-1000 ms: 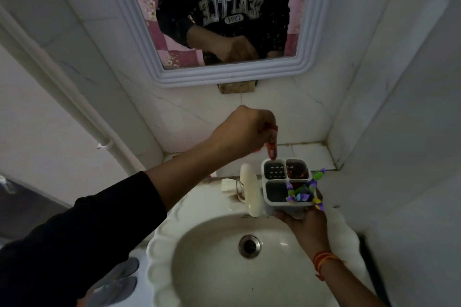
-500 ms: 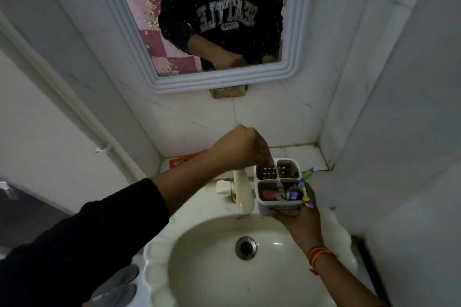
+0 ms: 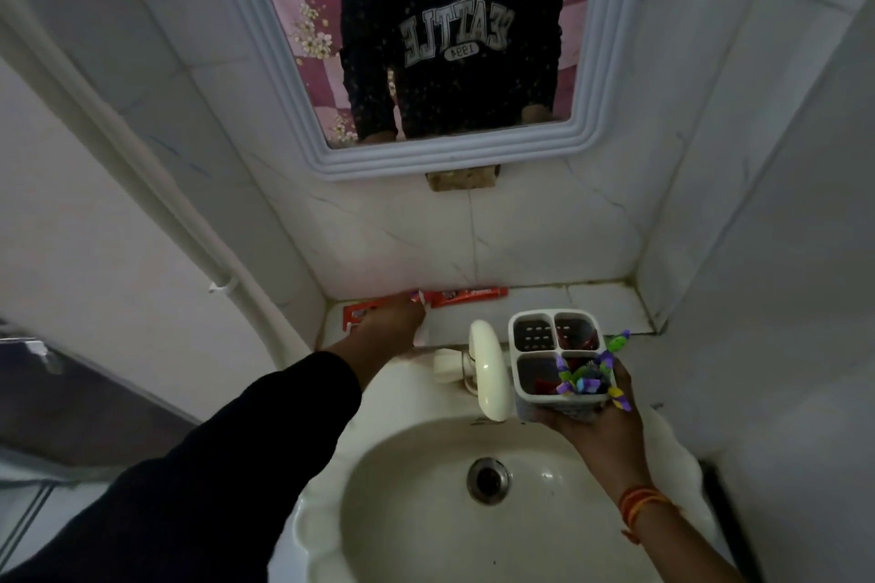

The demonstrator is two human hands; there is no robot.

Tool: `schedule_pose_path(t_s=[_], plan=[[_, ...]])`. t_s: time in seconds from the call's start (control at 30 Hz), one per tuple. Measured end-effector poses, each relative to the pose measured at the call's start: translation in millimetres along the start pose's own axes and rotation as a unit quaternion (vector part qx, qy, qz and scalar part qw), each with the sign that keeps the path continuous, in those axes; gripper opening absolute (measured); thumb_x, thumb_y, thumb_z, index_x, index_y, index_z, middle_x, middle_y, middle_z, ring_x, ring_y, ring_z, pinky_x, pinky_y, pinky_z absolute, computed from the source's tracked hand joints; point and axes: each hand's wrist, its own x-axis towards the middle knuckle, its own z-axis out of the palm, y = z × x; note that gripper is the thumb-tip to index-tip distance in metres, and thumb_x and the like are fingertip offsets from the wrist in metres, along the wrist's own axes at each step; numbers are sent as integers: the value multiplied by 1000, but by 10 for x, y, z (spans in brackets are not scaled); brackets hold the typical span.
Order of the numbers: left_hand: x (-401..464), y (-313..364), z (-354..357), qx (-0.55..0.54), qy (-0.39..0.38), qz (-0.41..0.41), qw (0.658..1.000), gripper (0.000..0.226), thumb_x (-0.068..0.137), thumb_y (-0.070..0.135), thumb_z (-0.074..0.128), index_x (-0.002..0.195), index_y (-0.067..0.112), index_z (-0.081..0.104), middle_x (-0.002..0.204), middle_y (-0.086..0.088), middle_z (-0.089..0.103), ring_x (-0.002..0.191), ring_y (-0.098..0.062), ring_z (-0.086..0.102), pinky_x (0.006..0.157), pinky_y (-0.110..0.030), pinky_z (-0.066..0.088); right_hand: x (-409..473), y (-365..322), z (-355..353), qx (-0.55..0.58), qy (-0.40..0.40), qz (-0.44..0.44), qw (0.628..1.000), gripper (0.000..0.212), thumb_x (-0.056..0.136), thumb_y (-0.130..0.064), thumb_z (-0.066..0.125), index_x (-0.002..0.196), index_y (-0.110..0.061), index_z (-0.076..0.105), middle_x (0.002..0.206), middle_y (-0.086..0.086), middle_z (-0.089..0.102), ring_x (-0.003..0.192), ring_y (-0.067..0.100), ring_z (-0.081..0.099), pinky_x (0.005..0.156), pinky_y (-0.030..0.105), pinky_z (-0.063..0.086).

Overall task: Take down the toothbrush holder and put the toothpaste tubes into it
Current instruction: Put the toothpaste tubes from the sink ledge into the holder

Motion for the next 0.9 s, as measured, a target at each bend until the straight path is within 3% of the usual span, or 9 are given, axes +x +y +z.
schedule_pose_path(t_s=[0.1,0.23,0.37,0.47,0.6,0.67,0.73,0.8,0.9], plan=[[12,-30,32,9,5,-2,1000,31,91,24,60,118,10,67,120,-17,68,113,-39,64,96,-45,55,-4,-23,17,-4,4,-4,1000,103,45,-19,101,133,-27,49,124,-21,61,111,-20,55,85,-2,44],[-46,-75,97,-27,31,1,999,67,89,31,61,148,7,39,140,-23,53,119,-43,60,98,-47,53,-21,-47,17,-9,0,-9,1000,103,43,-31,99,134,-26,50,126,-18,62,115,-14,56,88,0,46],[-185,-15,-24,-148,117,5,982,51,95,31,61,137,5,49,128,-22,49,96,-43,66,82,-42,55,-37,-55,4,0,-5,-3,1000,104,41,-43,98,133,-28,51,127,-13,65,119,0,60,95,10,49],[-308,81,-363,-248,93,52,963,43,98,38,57,135,17,58,118,-12,64,101,-33,66,83,-30,49,-39,-57,1,-4,-7,-4,1000,101,43,-36,99,132,-29,51,126,-14,64,119,-1,59,91,7,50],[-429,319,-988,-136,5,120,983,56,94,51,60,146,34,49,124,-2,69,105,-21,65,93,-39,54,-43,-57,4,-13,-10,-9,1000,99,45,-30,98,131,-28,51,126,-15,63,118,-3,59,91,10,51],[-483,527,-1271,-63,-5,163,985,58,91,50,64,145,38,49,124,3,68,101,-15,62,88,-36,51,-38,-60,3,-13,-9,-8,1000,94,47,-24,99,129,-32,53,124,-16,64,116,-3,60,94,17,52],[-555,799,-1519,28,-3,185,982,58,89,45,69,143,37,52,127,6,65,106,-14,56,84,-32,44,-50,-73,-5,-12,-1,-17,1000,90,50,-11,98,122,-40,53,120,-18,64,112,-9,61,90,10,51],[-621,1097,-1679,113,-12,195,974,58,88,38,72,143,34,54,131,3,63,116,-19,56,86,-34,46,-59,-101,0,-11,4,-25,1000,89,53,-1,96,119,-43,51,119,-19,62,108,-17,58,85,1,48],[-655,1499,-1712,182,-31,200,962,43,83,38,77,121,21,69,111,-1,71,96,-19,67,66,-29,48,-70,-103,2,-2,6,-28,1000,88,54,4,94,115,-41,51,115,-19,61,102,-22,58,81,-2,46]])
